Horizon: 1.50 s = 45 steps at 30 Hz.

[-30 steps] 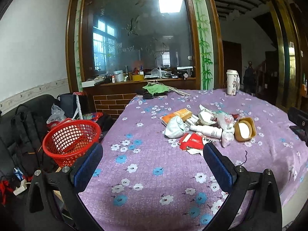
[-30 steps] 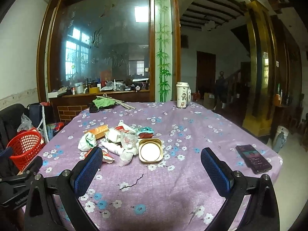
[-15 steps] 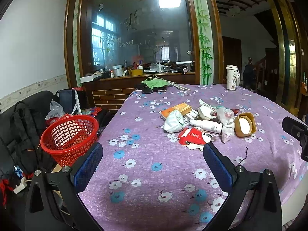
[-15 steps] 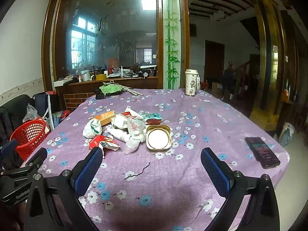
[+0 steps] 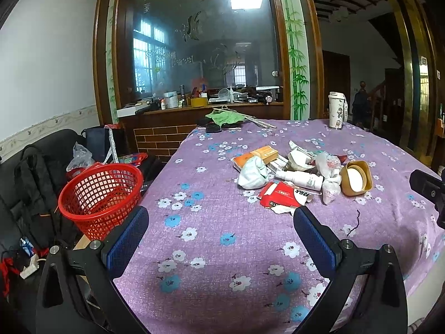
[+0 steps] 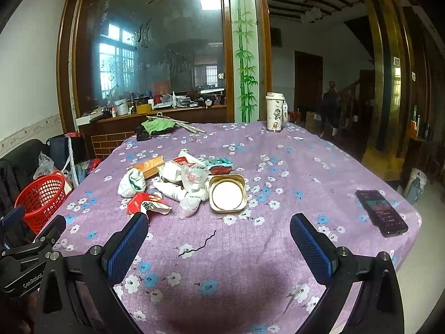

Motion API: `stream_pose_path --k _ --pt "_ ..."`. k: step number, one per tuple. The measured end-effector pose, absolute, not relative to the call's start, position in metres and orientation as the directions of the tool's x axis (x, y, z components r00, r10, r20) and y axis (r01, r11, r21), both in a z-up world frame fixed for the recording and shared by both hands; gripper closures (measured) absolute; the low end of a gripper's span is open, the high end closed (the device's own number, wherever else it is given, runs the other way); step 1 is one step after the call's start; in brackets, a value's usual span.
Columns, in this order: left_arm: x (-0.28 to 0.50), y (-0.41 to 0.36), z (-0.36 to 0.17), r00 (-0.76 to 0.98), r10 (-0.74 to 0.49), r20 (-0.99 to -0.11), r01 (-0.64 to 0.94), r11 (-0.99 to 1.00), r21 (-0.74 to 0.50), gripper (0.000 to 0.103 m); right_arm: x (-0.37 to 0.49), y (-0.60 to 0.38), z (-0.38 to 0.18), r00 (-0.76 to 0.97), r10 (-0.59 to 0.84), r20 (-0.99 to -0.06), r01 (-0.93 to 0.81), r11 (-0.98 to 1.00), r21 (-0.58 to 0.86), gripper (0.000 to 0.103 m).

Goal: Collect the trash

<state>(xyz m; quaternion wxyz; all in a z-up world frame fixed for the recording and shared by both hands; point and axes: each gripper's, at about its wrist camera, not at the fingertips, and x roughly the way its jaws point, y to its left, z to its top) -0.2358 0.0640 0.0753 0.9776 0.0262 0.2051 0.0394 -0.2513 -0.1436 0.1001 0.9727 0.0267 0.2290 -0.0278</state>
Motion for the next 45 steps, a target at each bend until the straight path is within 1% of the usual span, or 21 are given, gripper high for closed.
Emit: stream_pose_path --k 26,32,36,37,40,42,44,45 --pt "-0.234 0.064 0.073 0.908 0.081 -0.412 -0.059 0.996 0.066 0.0 -0.247 -0.143 0.096 0.882 -0.034 -0.47 0.061 0.997 0.042 0.0" --pt "-0.217 0.067 0.076 0.886 0.039 -0.462 -0.02 0.999 0.045 0.0 -0.238 -0.162 0.094 0.867 -0.022 -0.498 0.078 0.993 0.092 0.0" --pt "-0.201 0.07 0.076 0.855 -0.002 -0.519 0.015 1.0 0.02 0.0 -0.231 -0.173 0.092 0.856 -0.02 -0.517 0.088 0.99 0.108 0.0" --pt "-0.193 0.069 0.076 0.838 -0.029 -0.545 0.042 0.999 0.01 0.0 -0.227 -0.175 0.091 0.849 -0.007 -0.529 0.079 0.99 0.114 0.001" --pt "-0.174 0.059 0.077 0.791 -0.083 -0.606 0.092 0.996 -0.016 0.0 -0.214 -0.181 0.088 0.826 0.03 -0.562 0.054 0.99 0.132 0.004" --pt "-0.161 0.052 0.079 0.769 -0.114 -0.63 0.127 0.992 -0.025 0.0 -0.203 -0.184 0.086 0.809 0.064 -0.585 0.023 0.99 0.139 0.009" --pt "-0.15 0.045 0.081 0.745 -0.134 -0.654 0.165 0.986 -0.014 0.0 -0.189 -0.19 0.084 0.786 0.084 -0.612 0.009 0.989 0.147 0.022" --pt "-0.141 0.04 0.08 0.725 -0.154 -0.671 0.196 0.981 -0.014 0.0 -0.18 -0.195 0.082 0.77 0.104 -0.629 -0.001 0.987 0.163 0.024"
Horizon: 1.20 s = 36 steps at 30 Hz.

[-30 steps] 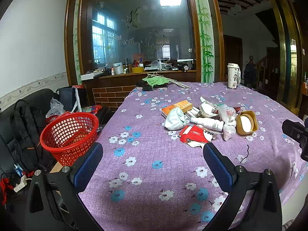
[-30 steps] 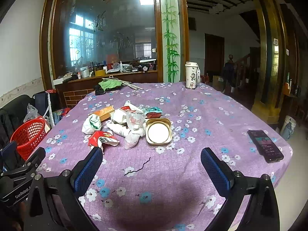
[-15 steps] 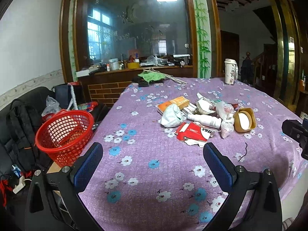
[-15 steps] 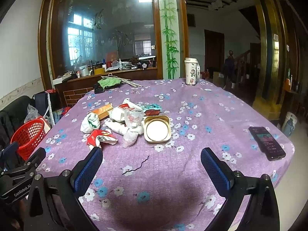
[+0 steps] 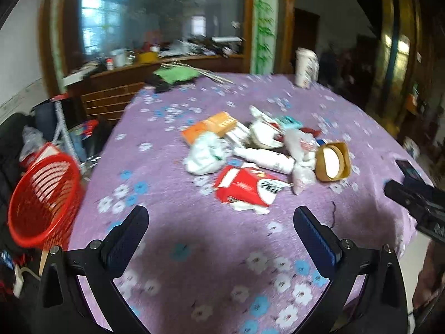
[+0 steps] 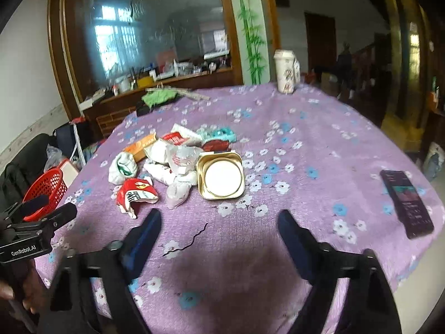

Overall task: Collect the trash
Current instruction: 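Grasp the gold square tin with the right gripper, then grasp the red-and-white snack bag with the left gripper while the right gripper holds the gold tin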

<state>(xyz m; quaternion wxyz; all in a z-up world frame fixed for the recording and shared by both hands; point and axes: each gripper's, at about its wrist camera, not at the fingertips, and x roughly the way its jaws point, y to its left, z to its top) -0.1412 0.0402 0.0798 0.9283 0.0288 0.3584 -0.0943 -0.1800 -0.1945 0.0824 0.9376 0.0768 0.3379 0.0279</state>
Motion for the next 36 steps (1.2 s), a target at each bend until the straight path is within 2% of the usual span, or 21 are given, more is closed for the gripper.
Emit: stream_pose_path --k 2,4,8,12,15,17,19,21,23,25,26,27,34,36 --pt "-0.13 0.034 0.077 0.702 -0.173 -0.69 0.228 0.974 -0.011 0.0 -0.164 -0.203 0.08 0.744 0.139 -0.654 -0.019 0.982 0.188 0.039" --pt "-0.118 0.027 0.072 0.687 -0.18 -0.704 0.254 0.967 0.0 0.003 -0.143 -0.21 0.078 0.721 0.131 -0.68 -0.013 0.984 0.175 0.04" --pt "-0.096 0.016 0.055 0.629 -0.179 -0.756 0.296 0.955 0.02 0.025 -0.111 -0.217 0.068 0.682 0.121 -0.721 -0.006 0.987 0.16 0.051" --pt "-0.086 0.006 0.04 0.6 -0.166 -0.783 0.331 0.942 0.055 0.026 -0.089 -0.22 0.06 0.657 0.127 -0.743 -0.012 0.987 0.158 0.052" --pt "-0.077 -0.004 0.029 0.571 -0.142 -0.809 0.35 0.933 0.083 0.022 -0.075 -0.22 0.052 0.638 0.124 -0.76 -0.01 0.988 0.153 0.057" --pt "-0.071 -0.008 0.024 0.57 -0.124 -0.812 0.344 0.934 0.099 0.022 -0.069 -0.22 0.047 0.628 0.122 -0.769 -0.009 0.989 0.149 0.066" --pt "-0.061 -0.012 0.017 0.564 -0.098 -0.82 0.327 0.938 0.112 0.022 -0.063 -0.217 0.041 0.618 0.104 -0.78 -0.007 0.992 0.127 0.067" --pt "-0.053 -0.012 0.012 0.554 -0.095 -0.827 0.311 0.945 0.1 0.022 -0.057 -0.215 0.036 0.61 0.1 -0.786 -0.01 0.993 0.119 0.076" --pt "-0.049 -0.011 0.009 0.551 -0.096 -0.829 0.3 0.95 0.089 0.022 -0.054 -0.213 0.03 0.599 0.095 -0.795 -0.013 0.994 0.109 0.094" --pt "-0.045 -0.009 0.007 0.546 -0.11 -0.83 0.293 0.954 0.066 0.026 -0.053 -0.216 0.027 0.599 0.089 -0.796 0.004 0.994 0.114 0.095" --pt "-0.045 -0.008 0.008 0.55 -0.119 -0.827 0.292 0.955 0.057 0.038 -0.054 -0.217 0.027 0.601 0.089 -0.795 0.006 0.993 0.115 0.095" --pt "-0.044 -0.006 0.009 0.553 -0.12 -0.824 0.289 0.956 0.055 0.043 -0.055 -0.219 0.027 0.604 0.095 -0.791 0.007 0.992 0.125 0.096" --pt "-0.049 0.001 0.018 0.587 -0.155 -0.795 0.283 0.959 0.022 0.052 -0.072 -0.225 0.037 0.634 0.102 -0.767 0.019 0.989 0.148 0.096" --pt "-0.052 0.003 0.023 0.592 -0.173 -0.787 0.285 0.959 0.003 0.058 -0.078 -0.227 0.041 0.642 0.105 -0.76 0.021 0.988 0.155 0.096"
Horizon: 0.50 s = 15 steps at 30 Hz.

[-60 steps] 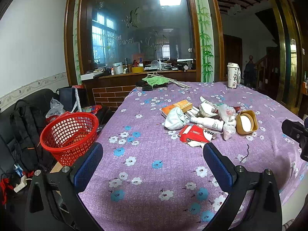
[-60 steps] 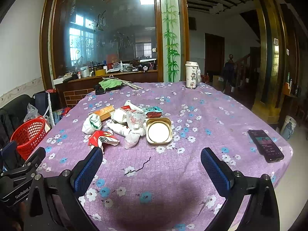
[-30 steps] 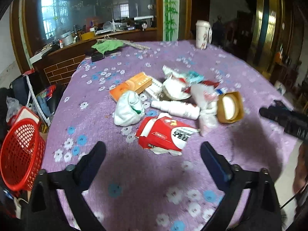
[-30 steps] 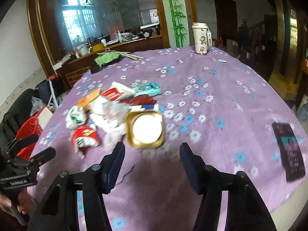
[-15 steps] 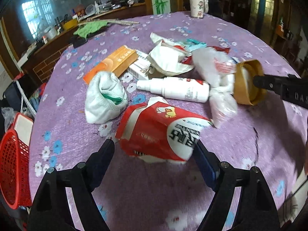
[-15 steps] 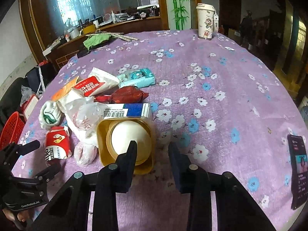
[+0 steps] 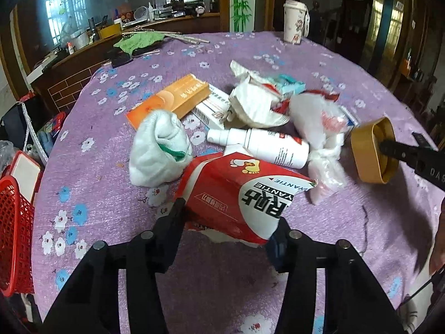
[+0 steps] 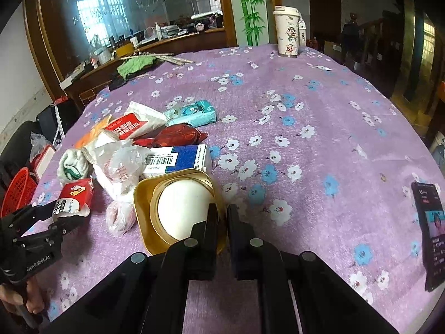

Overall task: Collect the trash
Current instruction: 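Grasp the red-and-white snack bag with the left gripper while the right gripper holds the gold tin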

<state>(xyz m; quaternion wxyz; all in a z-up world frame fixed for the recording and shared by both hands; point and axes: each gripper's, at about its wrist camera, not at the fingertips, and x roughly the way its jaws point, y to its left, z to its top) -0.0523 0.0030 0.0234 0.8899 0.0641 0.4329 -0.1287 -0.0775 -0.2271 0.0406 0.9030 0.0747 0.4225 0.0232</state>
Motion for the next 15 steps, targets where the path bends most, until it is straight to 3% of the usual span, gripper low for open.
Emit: stream_pose_path --k 1,2,3,10,11,12,14,15 --pt "-0.054 0.005 0.027 0.596 -0.193 -0.78 0.291 0.957 -0.015 0.064 -0.08 -0.227 0.043 0.647 0.103 -0.756 0.021 0.988 0.152 0.096" --pt "-0.056 0.005 0.029 0.593 -0.208 -0.778 0.298 0.954 -0.028 0.082 -0.084 -0.227 0.046 0.655 0.098 -0.75 0.02 0.989 0.147 0.096" --pt "-0.057 0.007 0.032 0.589 -0.214 -0.779 0.297 0.954 -0.038 0.085 -0.086 -0.226 0.049 0.66 0.097 -0.745 0.018 0.989 0.145 0.096" --pt "-0.054 0.006 0.025 0.551 -0.201 -0.81 0.309 0.951 -0.026 0.087 -0.095 -0.221 0.058 0.677 0.1 -0.729 0.0 0.991 0.137 0.096" --pt "-0.055 0.006 0.024 0.544 -0.208 -0.813 0.311 0.95 -0.035 0.081 -0.096 -0.221 0.058 0.678 0.103 -0.728 0.0 0.99 0.14 0.096" --pt "-0.056 0.007 0.024 0.535 -0.215 -0.817 0.307 0.95 -0.049 0.061 -0.097 -0.221 0.058 0.679 0.103 -0.727 -0.001 0.99 0.14 0.096" --pt "-0.062 0.01 0.03 0.542 -0.226 -0.81 0.292 0.954 -0.072 0.032 -0.1 -0.221 0.059 0.681 0.106 -0.724 -0.004 0.99 0.141 0.096" --pt "-0.067 0.01 0.035 0.56 -0.248 -0.79 0.301 0.95 -0.085 0.031 -0.1 -0.222 0.059 0.682 0.108 -0.723 -0.003 0.989 0.145 0.096"
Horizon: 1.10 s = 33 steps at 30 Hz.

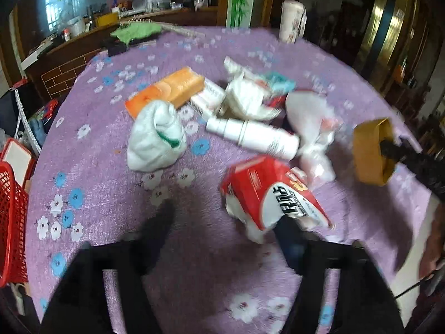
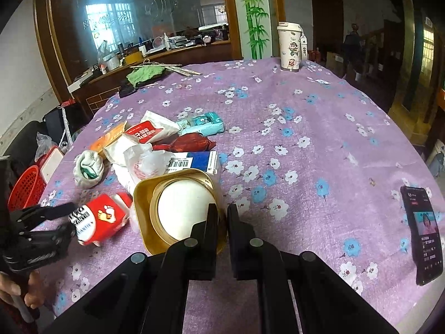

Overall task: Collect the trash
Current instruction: 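Grasp the red-and-white snack bag with the left gripper while the right gripper holds the gold tin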

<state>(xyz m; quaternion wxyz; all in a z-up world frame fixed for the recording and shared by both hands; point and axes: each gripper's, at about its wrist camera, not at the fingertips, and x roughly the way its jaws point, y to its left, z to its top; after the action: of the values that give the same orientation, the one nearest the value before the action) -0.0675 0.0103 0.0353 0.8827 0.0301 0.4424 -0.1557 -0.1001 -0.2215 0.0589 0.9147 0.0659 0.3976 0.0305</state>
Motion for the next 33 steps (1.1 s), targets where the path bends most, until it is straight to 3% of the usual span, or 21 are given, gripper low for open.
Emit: stream_pose_path --k 5,8,11,15,17,25,29,31,33 --pt "-0.073 -0.002 0.044 0.575 -0.224 -0.787 0.336 0.942 -0.023 0.031 -0.102 -0.222 0.059 0.683 0.126 -0.72 -0.011 0.987 0.161 0.096" --pt "-0.08 -0.005 0.051 0.542 -0.281 -0.792 0.385 0.921 -0.064 0.03 -0.105 -0.223 0.06 0.687 0.132 -0.715 -0.015 0.986 0.167 0.096" --pt "-0.09 -0.01 0.058 0.509 -0.322 -0.798 0.442 0.894 -0.079 0.021 -0.108 -0.224 0.06 0.686 0.138 -0.715 -0.021 0.985 0.17 0.096" --pt "-0.1 -0.012 0.063 0.464 -0.37 -0.805 0.474 0.871 -0.128 0.02 -0.11 -0.229 0.061 0.692 0.142 -0.708 -0.018 0.984 0.18 0.096" --pt "-0.096 -0.013 0.062 0.454 -0.376 -0.808 0.458 0.876 -0.15 0.016 -0.112 -0.231 0.063 0.698 0.145 -0.701 -0.017 0.982 0.186 0.096" --pt "-0.064 -0.04 0.021 0.326 -0.337 -0.883 0.317 0.919 -0.234 0.015 -0.116 -0.233 0.066 0.71 0.156 -0.687 -0.022 0.98 0.2 0.096" --pt "-0.06 -0.055 0.011 0.365 -0.274 -0.89 0.293 0.941 -0.17 0.015 -0.118 -0.236 0.064 0.708 0.161 -0.687 -0.021 0.978 0.208 0.096" --pt "-0.061 -0.062 0.01 0.393 -0.255 -0.883 0.298 0.944 -0.139 0.02 -0.12 -0.236 0.064 0.709 0.164 -0.686 -0.024 0.978 0.209 0.096" --pt "-0.065 -0.064 0.011 0.417 -0.259 -0.871 0.308 0.942 -0.132 0.033 -0.122 -0.236 0.063 0.708 0.168 -0.685 -0.028 0.977 0.211 0.096"
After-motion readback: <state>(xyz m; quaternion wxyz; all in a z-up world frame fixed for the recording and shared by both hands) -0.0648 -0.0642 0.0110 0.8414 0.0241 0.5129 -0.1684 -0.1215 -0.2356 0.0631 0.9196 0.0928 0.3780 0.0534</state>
